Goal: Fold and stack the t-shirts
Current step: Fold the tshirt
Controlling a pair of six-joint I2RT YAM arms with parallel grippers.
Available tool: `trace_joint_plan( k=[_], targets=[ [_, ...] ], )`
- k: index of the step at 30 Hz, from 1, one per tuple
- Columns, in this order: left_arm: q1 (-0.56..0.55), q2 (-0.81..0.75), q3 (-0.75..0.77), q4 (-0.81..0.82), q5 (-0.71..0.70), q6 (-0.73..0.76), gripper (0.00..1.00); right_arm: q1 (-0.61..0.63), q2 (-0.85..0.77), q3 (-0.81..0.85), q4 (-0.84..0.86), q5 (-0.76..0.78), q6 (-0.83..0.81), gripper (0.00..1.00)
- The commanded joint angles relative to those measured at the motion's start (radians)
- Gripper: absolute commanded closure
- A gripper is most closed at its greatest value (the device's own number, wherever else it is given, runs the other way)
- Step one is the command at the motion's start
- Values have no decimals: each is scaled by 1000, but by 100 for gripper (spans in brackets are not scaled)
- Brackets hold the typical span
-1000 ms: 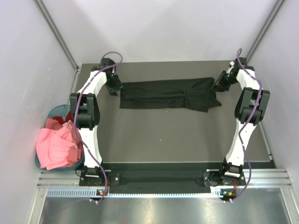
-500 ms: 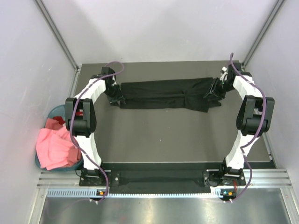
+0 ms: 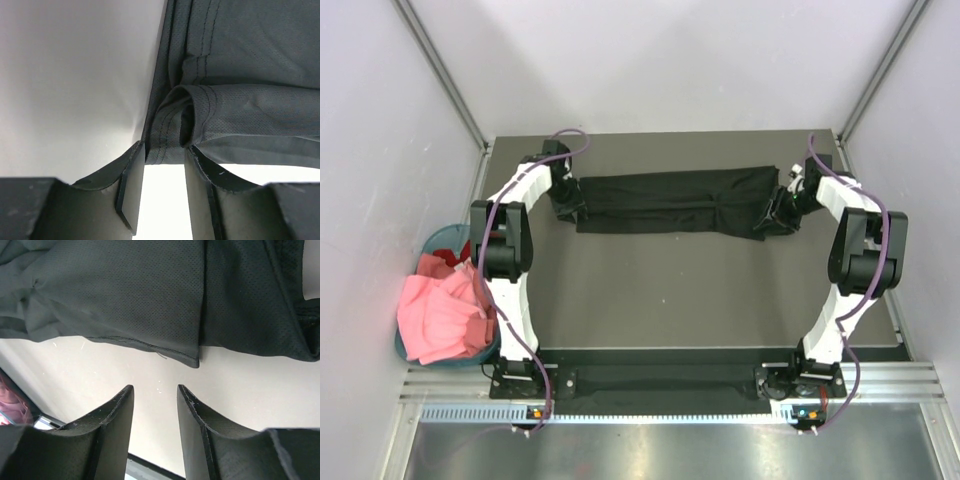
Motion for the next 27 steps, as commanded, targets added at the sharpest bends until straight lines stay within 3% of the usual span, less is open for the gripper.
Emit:
trace_joint_plan(
  k=[1, 12, 18, 22, 27],
  targets=[
    [1, -11, 1, -15, -3, 11, 58, -3, -71, -5, 31, 6, -14, 59],
    [0, -11, -42, -8, 17, 16, 60, -3, -73, -4, 36, 12, -4, 58],
    [0, -29, -51, -5, 11, 21, 90, -3, -79, -30, 43, 29, 3, 58],
    [-3, -94, -160, 32, 16, 14, 99, -2, -85, -79, 65, 28, 37, 58],
    [-13, -158, -255, 64, 25, 4, 100, -11, -83, -126, 100, 11, 68, 57]
  ],
)
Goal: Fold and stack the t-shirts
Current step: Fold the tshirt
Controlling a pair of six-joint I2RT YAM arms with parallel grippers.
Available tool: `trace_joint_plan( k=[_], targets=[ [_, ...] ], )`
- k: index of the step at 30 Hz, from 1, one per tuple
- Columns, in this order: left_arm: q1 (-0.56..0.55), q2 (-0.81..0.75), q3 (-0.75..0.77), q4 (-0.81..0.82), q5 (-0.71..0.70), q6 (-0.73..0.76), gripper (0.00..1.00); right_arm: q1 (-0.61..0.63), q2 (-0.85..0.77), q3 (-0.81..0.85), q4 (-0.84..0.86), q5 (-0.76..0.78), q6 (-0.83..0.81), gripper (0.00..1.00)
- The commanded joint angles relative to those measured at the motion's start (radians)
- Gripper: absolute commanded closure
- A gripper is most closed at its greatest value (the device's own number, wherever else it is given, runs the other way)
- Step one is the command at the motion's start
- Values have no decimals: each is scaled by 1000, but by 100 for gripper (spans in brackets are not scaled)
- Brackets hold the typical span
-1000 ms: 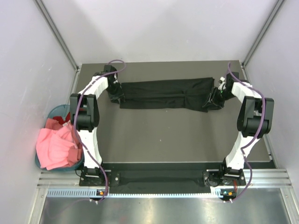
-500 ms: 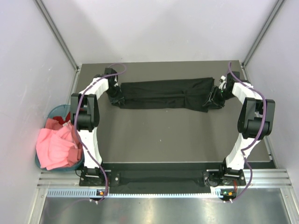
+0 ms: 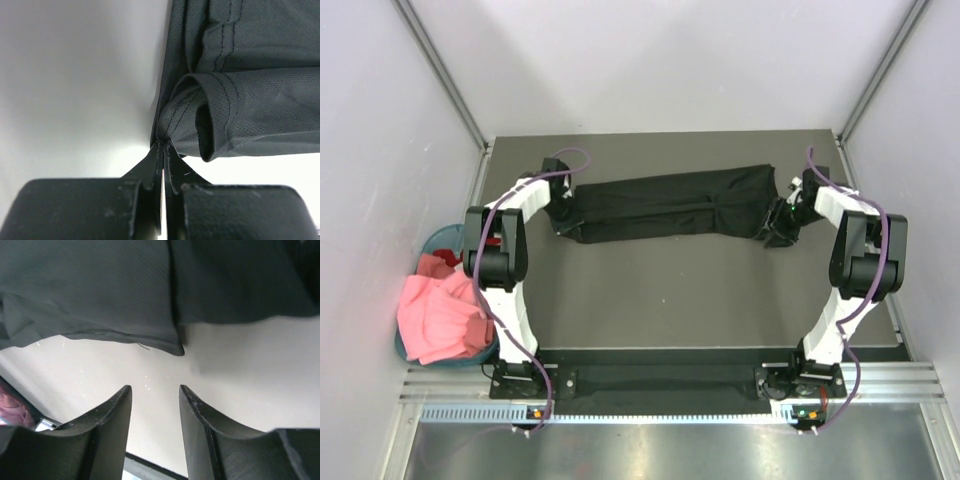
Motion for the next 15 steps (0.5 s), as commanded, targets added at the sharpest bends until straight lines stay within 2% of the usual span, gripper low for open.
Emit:
trace_joint_plan(
  k=[1, 6, 11, 15],
  targets=[
    [-14, -75, -71, 21, 9, -5, 100, -10, -47, -27, 58, -12, 27, 55],
    [-17, -77, -92, 21, 7, -4, 98, -28, -2, -33, 100, -36, 23, 54],
    [-17, -100, -92, 17, 2, -1, 84, -33, 55, 19, 123, -18, 4, 53],
    [-17, -111, -88, 9, 2, 7, 82, -32, 107, 46, 137, -15, -8, 54]
  ],
)
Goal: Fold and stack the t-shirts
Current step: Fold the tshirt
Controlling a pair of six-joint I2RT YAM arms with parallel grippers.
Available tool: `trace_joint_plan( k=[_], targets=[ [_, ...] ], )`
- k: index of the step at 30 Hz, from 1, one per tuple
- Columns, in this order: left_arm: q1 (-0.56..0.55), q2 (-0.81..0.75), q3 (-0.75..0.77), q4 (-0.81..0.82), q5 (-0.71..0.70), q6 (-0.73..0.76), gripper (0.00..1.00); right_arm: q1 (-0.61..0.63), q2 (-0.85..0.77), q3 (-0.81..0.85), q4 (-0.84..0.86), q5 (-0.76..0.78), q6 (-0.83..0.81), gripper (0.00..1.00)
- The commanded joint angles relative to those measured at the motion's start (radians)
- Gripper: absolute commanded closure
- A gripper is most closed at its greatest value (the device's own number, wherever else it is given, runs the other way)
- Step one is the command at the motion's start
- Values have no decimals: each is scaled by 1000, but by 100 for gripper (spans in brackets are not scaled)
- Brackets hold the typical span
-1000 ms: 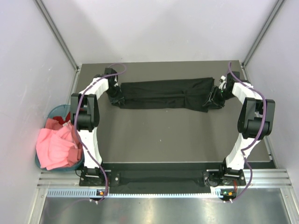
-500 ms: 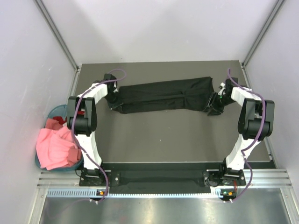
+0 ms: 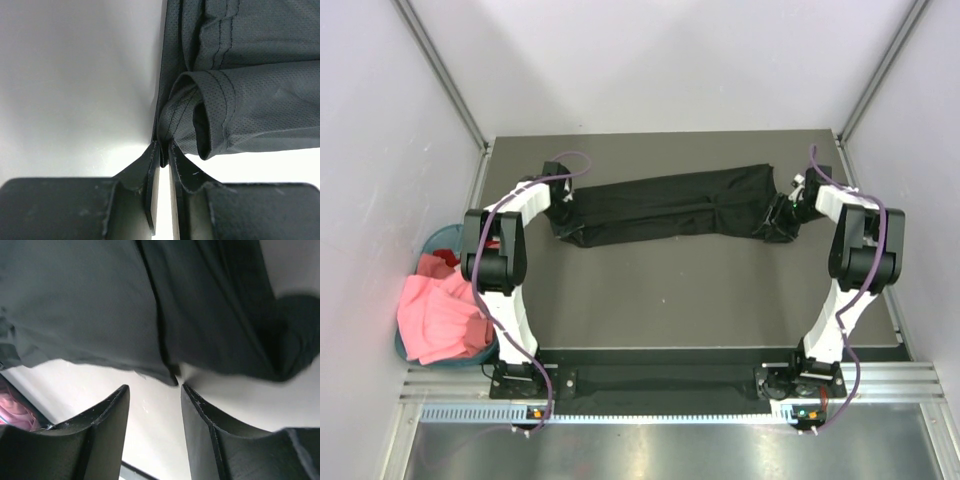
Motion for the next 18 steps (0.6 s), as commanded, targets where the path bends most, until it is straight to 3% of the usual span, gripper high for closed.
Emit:
trace_joint_plan(
  k=[1, 7, 9, 10, 12, 18],
  targets=[
    [-7, -58, -5, -6, 3, 14, 82, -4, 46, 40, 62, 13, -20, 54],
    [-6, -63, -3, -9, 3, 14, 82, -2, 60, 53, 92, 10, -7, 60],
    [-6, -63, -3, -10, 3, 15, 83, -2, 55, 50, 95, 11, -6, 72],
    [-6, -64, -5, -12, 3, 15, 83, -2, 53, 49, 101, 8, -9, 85],
    [-6, -63, -6, -10, 1, 17, 83, 1, 47, 49, 110, 6, -9, 98],
    [-6, -83, -15, -10, -16, 21, 83, 15, 3, 92, 136, -44, 67, 100]
  ],
)
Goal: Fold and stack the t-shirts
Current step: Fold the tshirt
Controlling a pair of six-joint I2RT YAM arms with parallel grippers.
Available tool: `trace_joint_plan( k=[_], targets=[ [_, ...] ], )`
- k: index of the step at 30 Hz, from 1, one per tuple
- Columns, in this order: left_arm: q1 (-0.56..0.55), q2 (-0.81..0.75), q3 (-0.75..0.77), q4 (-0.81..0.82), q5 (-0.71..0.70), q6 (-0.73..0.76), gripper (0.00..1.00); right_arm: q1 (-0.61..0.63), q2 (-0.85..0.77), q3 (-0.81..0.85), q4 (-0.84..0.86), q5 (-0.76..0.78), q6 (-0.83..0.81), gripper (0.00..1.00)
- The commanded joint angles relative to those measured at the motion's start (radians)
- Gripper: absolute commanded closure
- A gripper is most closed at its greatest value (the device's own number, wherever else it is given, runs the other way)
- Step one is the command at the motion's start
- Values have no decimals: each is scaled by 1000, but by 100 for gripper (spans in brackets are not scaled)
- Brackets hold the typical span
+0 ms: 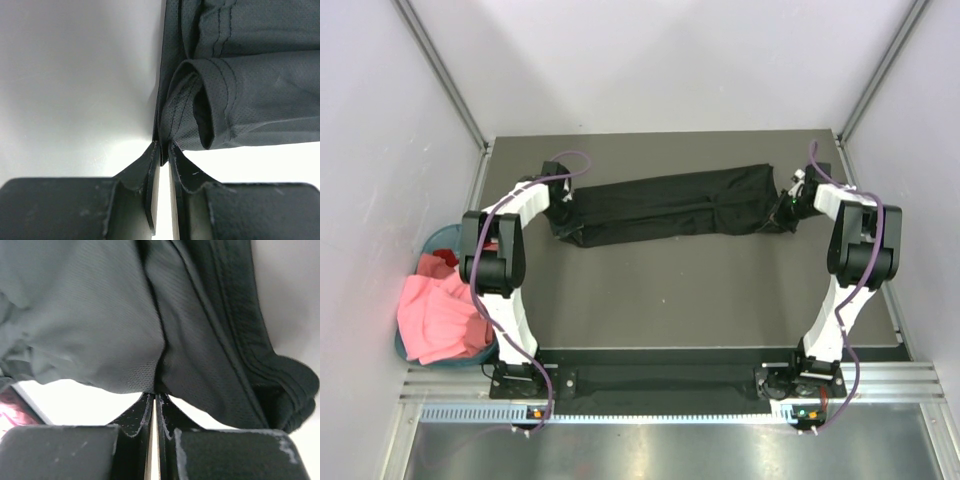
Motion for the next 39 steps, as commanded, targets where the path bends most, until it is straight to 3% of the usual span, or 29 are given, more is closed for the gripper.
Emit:
trace_joint_plan(
  k=[1, 7, 20, 27, 32, 34, 35, 39],
  targets=[
    [-5, -63, -7, -3, -11, 17, 83, 8, -51, 65, 65, -43, 71, 100],
    [-5, -60, -1, 0, 2, 10, 83, 11, -29, 174, 119, -94, 206, 100],
    [-5, -112, -35, 1, 12, 7, 74, 11, 227, 421, 311, -195, 435, 100],
    [-6, -157, -49, -3, 15, 13, 71, 27, 321, 441, 620, -267, 675, 100],
    [-6, -192, -35, 26, 38, 31, 68, 39, 405, 475, 838, -310, 853, 89],
    [-6, -191, -21, 50, 79, 33, 67, 39, 425, 527, 833, -330, 864, 79],
    [-5, -186, -9, 65, 105, 30, 67, 39, 428, 568, 805, -342, 823, 74],
    [-10, -90, 62, 101, 216, 1, 67, 33, 397, 708, 395, -298, 529, 55]
  ],
)
